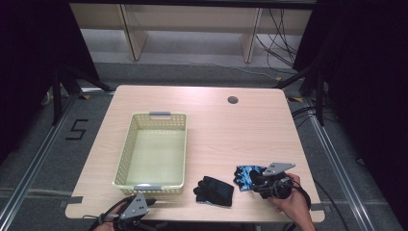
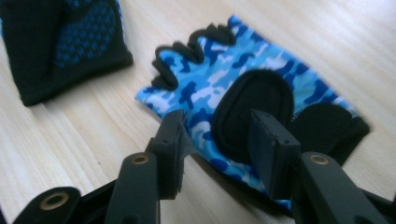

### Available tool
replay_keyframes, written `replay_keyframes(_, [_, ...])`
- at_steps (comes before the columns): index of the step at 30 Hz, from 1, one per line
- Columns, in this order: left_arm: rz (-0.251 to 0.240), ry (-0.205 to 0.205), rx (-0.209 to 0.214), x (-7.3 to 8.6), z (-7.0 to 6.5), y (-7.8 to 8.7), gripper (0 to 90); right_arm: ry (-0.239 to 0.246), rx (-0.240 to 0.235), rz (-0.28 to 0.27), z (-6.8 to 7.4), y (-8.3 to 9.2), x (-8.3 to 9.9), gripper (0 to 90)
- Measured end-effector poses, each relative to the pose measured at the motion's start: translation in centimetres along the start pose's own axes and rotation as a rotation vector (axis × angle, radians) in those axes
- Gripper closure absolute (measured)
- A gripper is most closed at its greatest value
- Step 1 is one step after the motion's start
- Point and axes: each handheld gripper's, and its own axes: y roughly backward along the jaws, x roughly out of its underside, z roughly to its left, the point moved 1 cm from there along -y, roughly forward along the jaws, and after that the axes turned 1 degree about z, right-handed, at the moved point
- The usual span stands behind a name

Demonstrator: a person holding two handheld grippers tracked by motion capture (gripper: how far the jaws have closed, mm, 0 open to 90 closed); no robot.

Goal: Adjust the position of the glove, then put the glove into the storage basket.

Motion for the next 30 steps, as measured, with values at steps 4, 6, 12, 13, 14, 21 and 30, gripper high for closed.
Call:
replay_keyframes(4, [0.004, -0.021, -0.003, -0.1, 0.1, 0.1, 17.8, 0.044, -0.001, 0.006, -0.3, -0.3, 0.0, 71.1])
replay_keyframes(6, [-0.011, 0.016, 0.002, -0.2, -0.2, -0.1, 17.8, 0.062, -0.001, 0.008, -0.4, -0.1, 0.1, 76.6])
replay_keyframes(12, [-0.007, 0.024, 0.001, -0.2, 0.0, -0.3, 17.8, 0.067, -0.029, 0.002, -0.3, -0.1, 0.3, 86.2])
replay_keyframes(13, [-0.005, 0.019, -0.003, -0.2, 0.1, -0.3, 17.8, 0.082, -0.026, 0.012, -0.4, 0.0, 0.2, 86.3])
replay_keyframes(14, [-0.005, 0.018, -0.002, -0.2, 0.1, -0.3, 17.8, 0.063, -0.02, 0.022, -0.2, 0.2, 0.3, 86.4])
replay_keyframes(21, [-0.018, 0.004, 0.01, -0.2, 0.0, -0.2, 17.8, 0.017, -0.019, -0.012, 0.0, 0.7, 0.1, 86.7])
replay_keyframes(30, [-0.019, 0.031, 0.007, -0.2, -0.2, -0.2, 17.8, -0.055, -0.029, -0.129, -0.9, 3.0, -1.0, 86.9])
